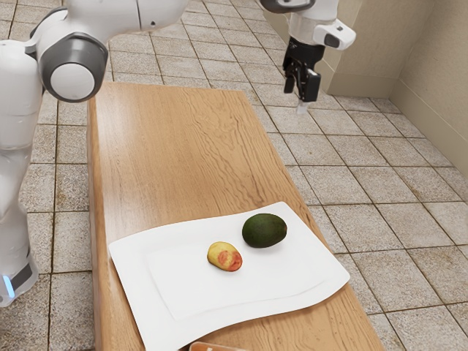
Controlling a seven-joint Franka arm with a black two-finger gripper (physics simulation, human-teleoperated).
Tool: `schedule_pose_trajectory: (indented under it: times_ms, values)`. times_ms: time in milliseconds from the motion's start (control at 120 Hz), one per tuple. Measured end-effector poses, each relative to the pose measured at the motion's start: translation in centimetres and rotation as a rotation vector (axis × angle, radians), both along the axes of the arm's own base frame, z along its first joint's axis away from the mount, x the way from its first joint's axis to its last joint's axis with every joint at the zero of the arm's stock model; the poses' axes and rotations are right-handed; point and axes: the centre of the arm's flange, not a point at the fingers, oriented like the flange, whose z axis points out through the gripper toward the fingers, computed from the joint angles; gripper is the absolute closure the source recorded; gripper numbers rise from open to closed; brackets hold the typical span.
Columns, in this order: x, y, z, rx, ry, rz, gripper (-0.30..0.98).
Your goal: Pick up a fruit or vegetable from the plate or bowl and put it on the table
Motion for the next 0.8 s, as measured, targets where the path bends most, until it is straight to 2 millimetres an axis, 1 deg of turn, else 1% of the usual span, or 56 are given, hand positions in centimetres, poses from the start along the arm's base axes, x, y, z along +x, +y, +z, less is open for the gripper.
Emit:
schedule_pose_trajectory:
  times_ms: [200, 333, 400, 467, 542, 600, 800]
  values:
    - [-0.5, 0.5, 0.1, 0.018, 0.02, 0.029, 0.0]
    - [-0.6, -0.4, -0.1, 0.022, 0.04, 0.025, 0.0]
    - [-0.9, -1.1, -0.3, -0.001, 0.059, 0.014, 0.0]
    - [-0.8, -2.9, -1.0, -0.016, 0.084, -0.016, 0.0]
    - [-0.8, -5.9, -1.8, -0.029, 0.105, -0.075, 0.0]
    - [-0.9, -7.7, -2.1, -0.037, 0.114, -0.117, 0.0]
    - [-1.2, -10.7, -5.9, -0.018, 0.191, -0.266, 0.0]
